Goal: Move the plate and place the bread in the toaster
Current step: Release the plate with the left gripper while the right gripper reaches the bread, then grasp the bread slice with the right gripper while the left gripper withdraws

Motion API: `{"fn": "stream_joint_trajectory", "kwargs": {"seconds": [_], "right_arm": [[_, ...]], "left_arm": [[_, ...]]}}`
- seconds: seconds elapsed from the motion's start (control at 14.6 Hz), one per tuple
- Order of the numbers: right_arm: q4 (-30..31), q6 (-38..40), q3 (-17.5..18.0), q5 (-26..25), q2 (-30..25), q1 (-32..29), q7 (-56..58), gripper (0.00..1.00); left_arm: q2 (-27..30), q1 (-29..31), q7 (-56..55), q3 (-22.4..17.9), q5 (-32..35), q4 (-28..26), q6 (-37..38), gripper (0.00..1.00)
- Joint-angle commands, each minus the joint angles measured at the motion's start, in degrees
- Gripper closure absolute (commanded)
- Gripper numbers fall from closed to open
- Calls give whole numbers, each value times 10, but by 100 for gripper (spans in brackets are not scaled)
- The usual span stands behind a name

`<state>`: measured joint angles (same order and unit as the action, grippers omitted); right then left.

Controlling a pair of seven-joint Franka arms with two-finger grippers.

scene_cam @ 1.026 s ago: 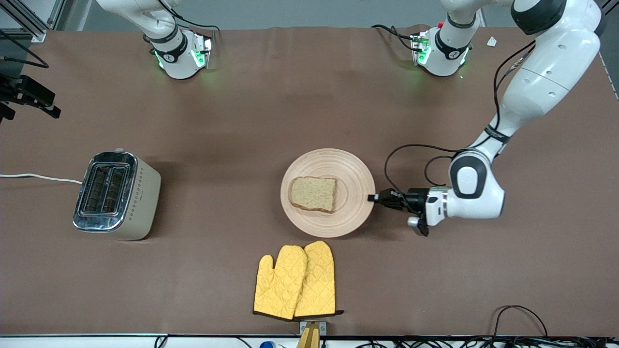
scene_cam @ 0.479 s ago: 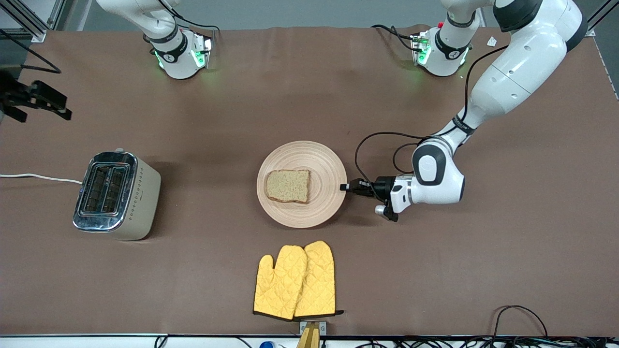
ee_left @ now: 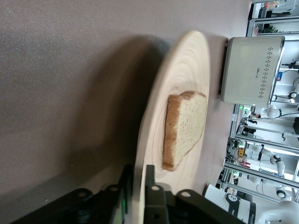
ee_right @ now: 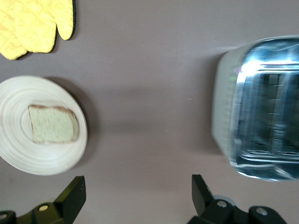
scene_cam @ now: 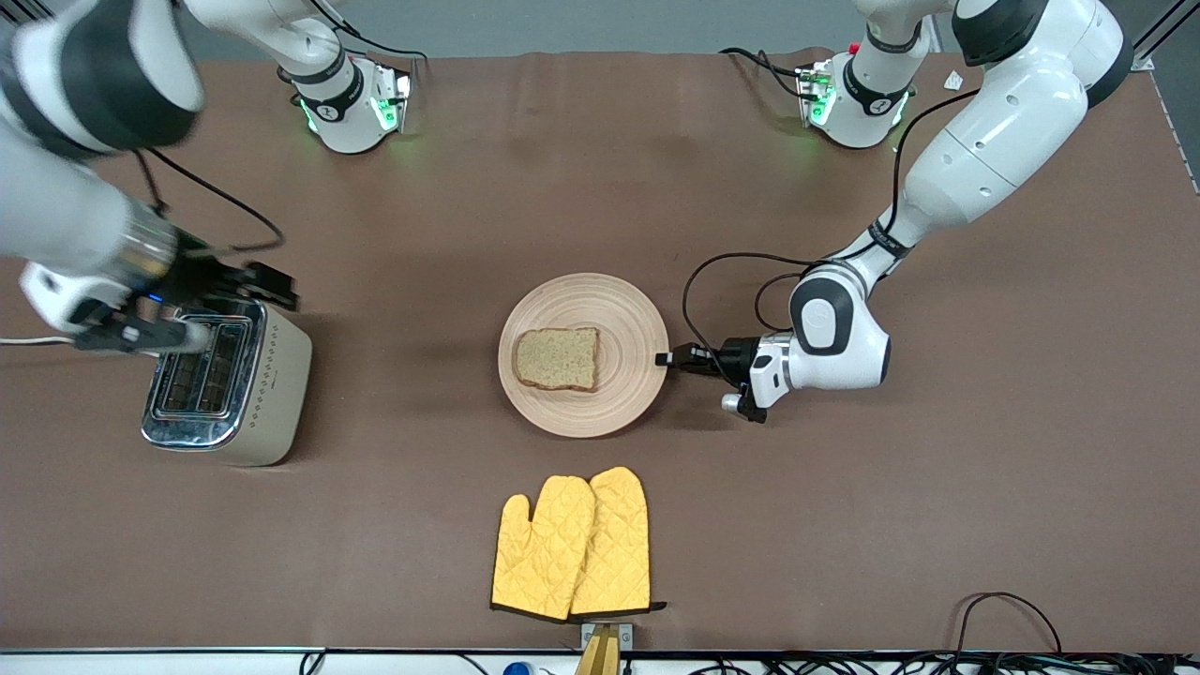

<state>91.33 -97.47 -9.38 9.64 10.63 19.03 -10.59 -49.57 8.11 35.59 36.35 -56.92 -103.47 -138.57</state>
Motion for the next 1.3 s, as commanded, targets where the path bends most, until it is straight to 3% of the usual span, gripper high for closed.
{"fn": "stream_joint_trajectory", "kwargs": {"seconds": [0.0,0.21,0.48,0.68,0.89,1.23], "right_arm": [[9,-58,-3,12,47,54,-70,0],[21,-152,-4,38,111,111,-131,6],[24,-227,-4,40,183,180,-166,31],[57,-292,-4,40,203,221,-196,42],[92,-347,-4,40,211,236,-225,43],[92,-359,-5,39,234,245,-238,44]], "left_arm": [[13,21,-3,6,-16,4,-2,0],[39,52,-24,6,-15,4,-3,0],[103,132,-88,0,35,-4,24,0],[112,190,-167,0,167,35,85,0],[121,219,-255,2,323,86,152,0],[191,224,-358,1,506,130,237,0]]}}
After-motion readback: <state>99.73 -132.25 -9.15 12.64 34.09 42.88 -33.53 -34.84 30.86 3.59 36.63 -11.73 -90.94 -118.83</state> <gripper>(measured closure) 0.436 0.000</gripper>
